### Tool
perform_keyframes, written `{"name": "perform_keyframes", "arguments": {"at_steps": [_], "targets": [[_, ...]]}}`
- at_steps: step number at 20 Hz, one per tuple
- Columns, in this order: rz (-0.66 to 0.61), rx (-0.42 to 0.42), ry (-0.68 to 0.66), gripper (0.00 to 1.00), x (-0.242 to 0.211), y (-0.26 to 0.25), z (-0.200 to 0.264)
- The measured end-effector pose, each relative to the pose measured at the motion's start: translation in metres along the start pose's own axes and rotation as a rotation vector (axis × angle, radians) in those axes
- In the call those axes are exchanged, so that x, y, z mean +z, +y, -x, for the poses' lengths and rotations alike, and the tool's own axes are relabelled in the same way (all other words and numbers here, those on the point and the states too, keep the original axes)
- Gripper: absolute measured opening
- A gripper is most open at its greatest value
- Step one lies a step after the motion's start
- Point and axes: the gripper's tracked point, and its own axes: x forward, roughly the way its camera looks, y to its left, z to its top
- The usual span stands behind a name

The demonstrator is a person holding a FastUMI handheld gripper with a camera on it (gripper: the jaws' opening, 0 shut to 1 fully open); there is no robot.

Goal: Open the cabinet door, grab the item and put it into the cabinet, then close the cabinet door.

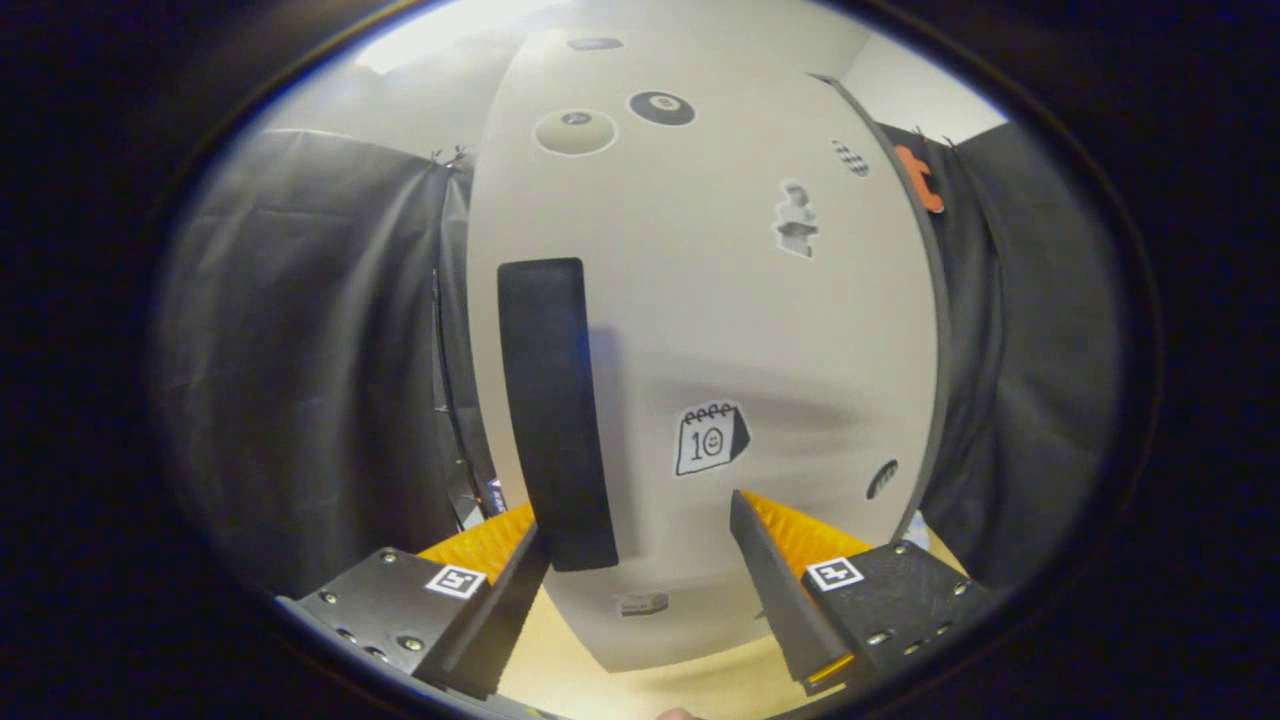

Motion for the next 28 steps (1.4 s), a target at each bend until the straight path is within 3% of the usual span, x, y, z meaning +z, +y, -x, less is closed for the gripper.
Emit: {"name": "perform_keyframes", "arguments": {"at_steps": [4,8,19,28], "targets": [[0.005,0.018,0.0,1.0,0.0,0.007,-0.036],[0.011,-0.046,-0.022,1.0,0.0,0.007,-0.066],[-0.015,-0.175,-0.087,1.0,0.003,0.009,-0.069],[-0.053,-0.157,-0.048,1.0,-0.002,0.015,-0.064]]}}
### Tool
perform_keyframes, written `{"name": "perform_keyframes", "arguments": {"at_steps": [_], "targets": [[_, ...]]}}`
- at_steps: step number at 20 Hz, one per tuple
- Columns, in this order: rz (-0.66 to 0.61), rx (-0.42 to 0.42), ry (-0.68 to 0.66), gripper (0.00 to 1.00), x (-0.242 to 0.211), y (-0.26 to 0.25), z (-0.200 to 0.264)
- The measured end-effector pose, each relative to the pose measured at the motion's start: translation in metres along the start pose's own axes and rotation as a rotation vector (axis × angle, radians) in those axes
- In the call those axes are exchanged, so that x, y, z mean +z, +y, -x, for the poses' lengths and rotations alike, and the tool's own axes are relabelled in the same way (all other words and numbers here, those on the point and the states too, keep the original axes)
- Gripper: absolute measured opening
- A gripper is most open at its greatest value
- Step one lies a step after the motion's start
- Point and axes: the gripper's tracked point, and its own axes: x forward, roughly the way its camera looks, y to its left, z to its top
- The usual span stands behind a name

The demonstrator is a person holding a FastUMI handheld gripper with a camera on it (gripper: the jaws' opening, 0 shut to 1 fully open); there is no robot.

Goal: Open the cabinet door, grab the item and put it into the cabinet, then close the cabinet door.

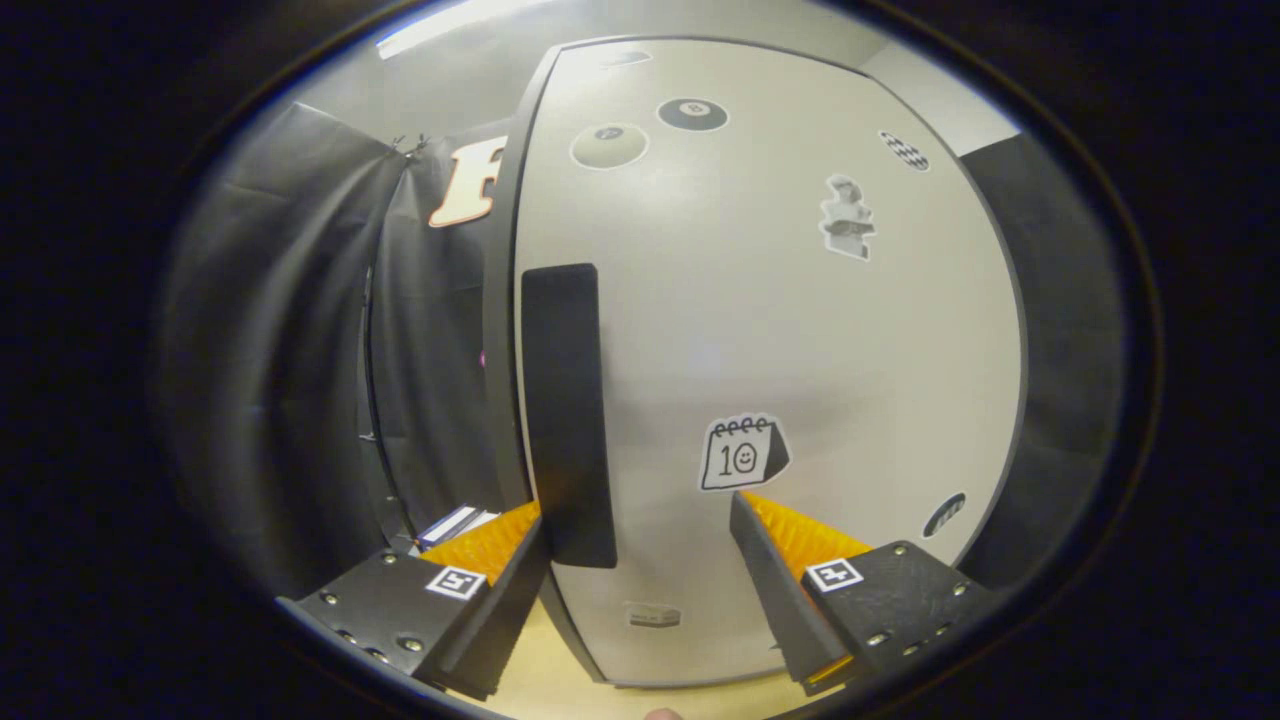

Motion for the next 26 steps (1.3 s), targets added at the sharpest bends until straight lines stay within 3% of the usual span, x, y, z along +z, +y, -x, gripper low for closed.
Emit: {"name": "perform_keyframes", "arguments": {"at_steps": [6,18,26], "targets": [[0.026,-0.018,-0.029,1.0,0.019,-0.013,0.066],[0.094,-0.154,-0.046,1.0,0.03,-0.064,0.226],[0.06,-0.194,-0.071,1.0,0.037,-0.072,0.265]]}}
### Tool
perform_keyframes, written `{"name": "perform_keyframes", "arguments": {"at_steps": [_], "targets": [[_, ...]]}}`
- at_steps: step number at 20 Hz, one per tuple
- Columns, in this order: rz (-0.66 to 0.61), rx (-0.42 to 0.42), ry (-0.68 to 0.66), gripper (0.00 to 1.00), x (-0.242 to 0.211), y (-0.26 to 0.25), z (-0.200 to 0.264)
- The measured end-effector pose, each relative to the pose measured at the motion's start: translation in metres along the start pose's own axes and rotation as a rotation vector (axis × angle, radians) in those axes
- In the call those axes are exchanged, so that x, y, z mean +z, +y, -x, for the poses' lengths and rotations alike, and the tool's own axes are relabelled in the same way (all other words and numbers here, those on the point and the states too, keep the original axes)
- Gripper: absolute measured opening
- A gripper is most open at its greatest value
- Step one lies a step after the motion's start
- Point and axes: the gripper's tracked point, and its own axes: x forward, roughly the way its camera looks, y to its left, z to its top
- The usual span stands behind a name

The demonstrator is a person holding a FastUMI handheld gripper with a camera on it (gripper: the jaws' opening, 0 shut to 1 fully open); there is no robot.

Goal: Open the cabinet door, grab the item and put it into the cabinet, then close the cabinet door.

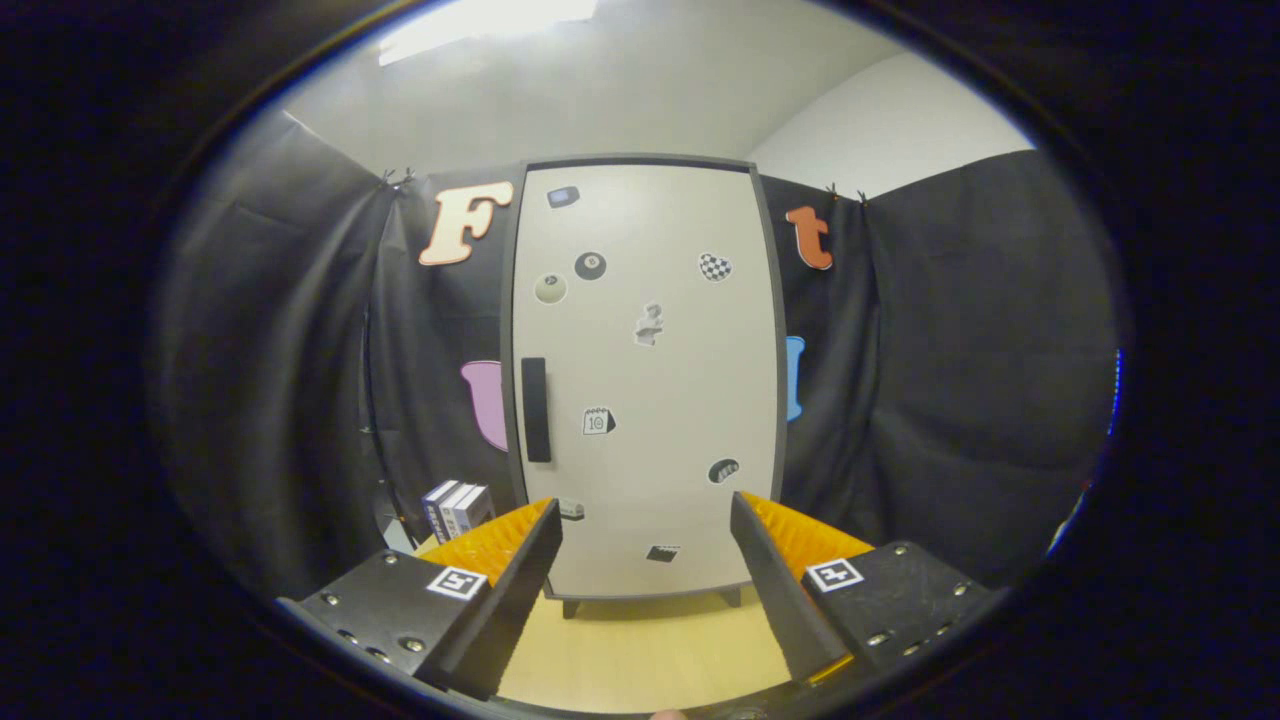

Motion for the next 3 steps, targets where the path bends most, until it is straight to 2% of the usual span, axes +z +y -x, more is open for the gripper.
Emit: {"name": "perform_keyframes", "arguments": {"at_steps": [3], "targets": [[-0.001,0.004,-0.003,1.0,-0.0003,0.0028,0.0047]]}}
